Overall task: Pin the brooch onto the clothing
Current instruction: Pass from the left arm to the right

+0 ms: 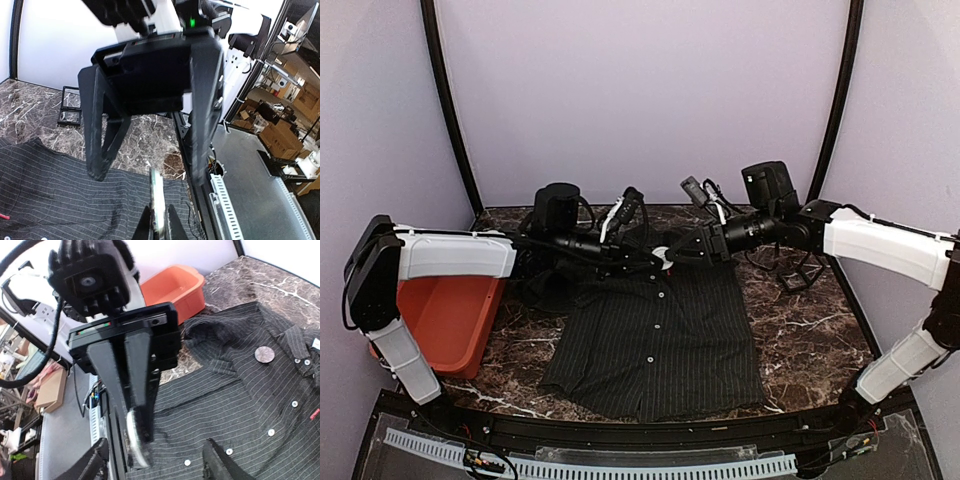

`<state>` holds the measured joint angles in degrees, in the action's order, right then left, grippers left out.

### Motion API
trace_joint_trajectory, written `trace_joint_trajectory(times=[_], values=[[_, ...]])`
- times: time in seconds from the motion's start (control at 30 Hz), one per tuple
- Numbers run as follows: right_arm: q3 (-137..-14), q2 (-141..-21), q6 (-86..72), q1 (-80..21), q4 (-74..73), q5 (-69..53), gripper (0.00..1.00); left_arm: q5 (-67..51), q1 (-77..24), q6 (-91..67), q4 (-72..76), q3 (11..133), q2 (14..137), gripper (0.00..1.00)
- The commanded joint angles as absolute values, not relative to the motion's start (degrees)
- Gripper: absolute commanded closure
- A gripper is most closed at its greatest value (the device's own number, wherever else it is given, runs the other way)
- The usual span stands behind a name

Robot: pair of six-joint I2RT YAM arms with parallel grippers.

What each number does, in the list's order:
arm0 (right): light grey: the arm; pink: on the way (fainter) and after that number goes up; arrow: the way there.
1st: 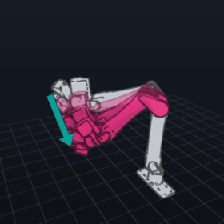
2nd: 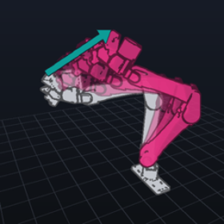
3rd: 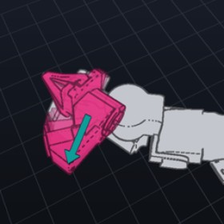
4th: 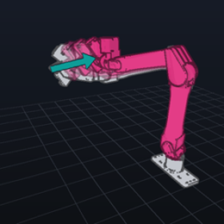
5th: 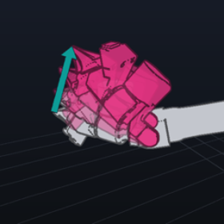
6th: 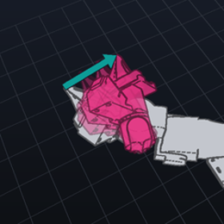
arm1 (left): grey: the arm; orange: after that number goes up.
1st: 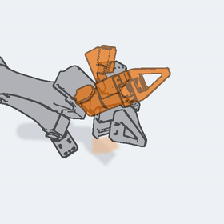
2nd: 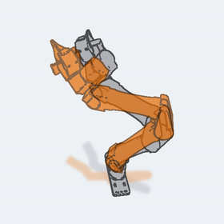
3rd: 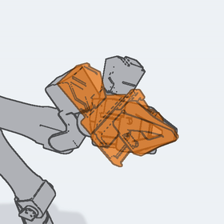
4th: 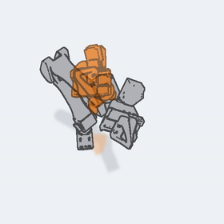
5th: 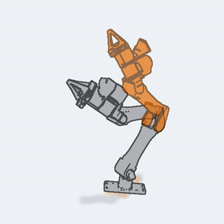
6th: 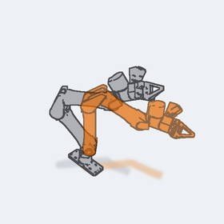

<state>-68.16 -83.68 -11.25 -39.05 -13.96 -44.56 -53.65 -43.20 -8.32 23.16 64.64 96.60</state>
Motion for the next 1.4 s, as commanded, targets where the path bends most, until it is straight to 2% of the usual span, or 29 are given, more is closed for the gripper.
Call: trace_joint_trajectory(times=[0.0, 0.23, 0.43, 0.63, 0.73, 0.83, 0.9, 1.0, 1.1, 1.17, 1.23, 1.3, 1.37], values=[[-64.8, -82.82, -12.34, -39.1, -4.96, -40.8, 0.43, -56.97, -42.65, -14.71, 29.94, 63.65, 97.25, 0.99], [-63.87, -82.9, -12.85, -39.11, -3.53, -42.63, 0.53, -57.31, -42.22, -16.77, 32.13, 63.19, 97.51, 0.99], [-61.54, -81.1, -14.0, -39.1, -0.28, -44.78, 0.55, -57.11, -41.53, -19.13, 35.44, 62.42, 97.8, 0.99], [-61.11, -81.31, -15.86, -39.08, 1.84, -45.59, 0.62, -57.02, -41.4, -20.76, 37.29, 62.12, 98.27, 0.99], [-60.94, -82.09, -17.97, -39.11, 4.76, -47.45, 0.72, -57.09, -41.39, -21.43, 37.78, 62.07, 98.47, 0.99], [-61.89, -83.55, -18.69, -39.11, 5.03, -48.93, 0.9, -57.05, -41.4, -21.54, 38.19, 61.99, 98.38, 0.99], [-62.81, -84.72, -18.57, -39.08, 3.9, -49.79, 1.0, -56.99, -41.4, -21.54, 38.26, 61.91, 98.17, 0.95], [-63.81, -85.42, -17.69, -39.06, 1.55, -50.53, 1.0, -56.85, -41.33, -21.33, 38.17, 61.77, 97.9, 0.86], [-64.48, -84.59, -15.56, -39.03, -1.91, -50.1, 1.0, -57.07, -41.19, -21.28, 38.22, 61.7, 97.47, 0.83], [-65.08, -83.74, -13.8, -39.0, -4.38, -49.55, 1.0, -57.75, -41.02, -21.29, 38.17, 61.85, 97.39, 0.74], [-66.55, -83.31, -11.39, -38.95, -7.96, -49.44, 1.0, -58.91, -40.66, -20.96, 37.59, 62.38, 97.32, 0.56], [-68.4, -83.52, -8.75, -38.94, -12.64, -49.52, 1.0, -59.91, -40.24, -19.58, 35.78, 63.05, 97.16, 0.43], [-70.45, -84.31, -6.16, -38.93, -17.62, -50.21, 1.0, -60.86, -39.93, -16.8, 31.95, 64.33, 97.05, 0.38]])
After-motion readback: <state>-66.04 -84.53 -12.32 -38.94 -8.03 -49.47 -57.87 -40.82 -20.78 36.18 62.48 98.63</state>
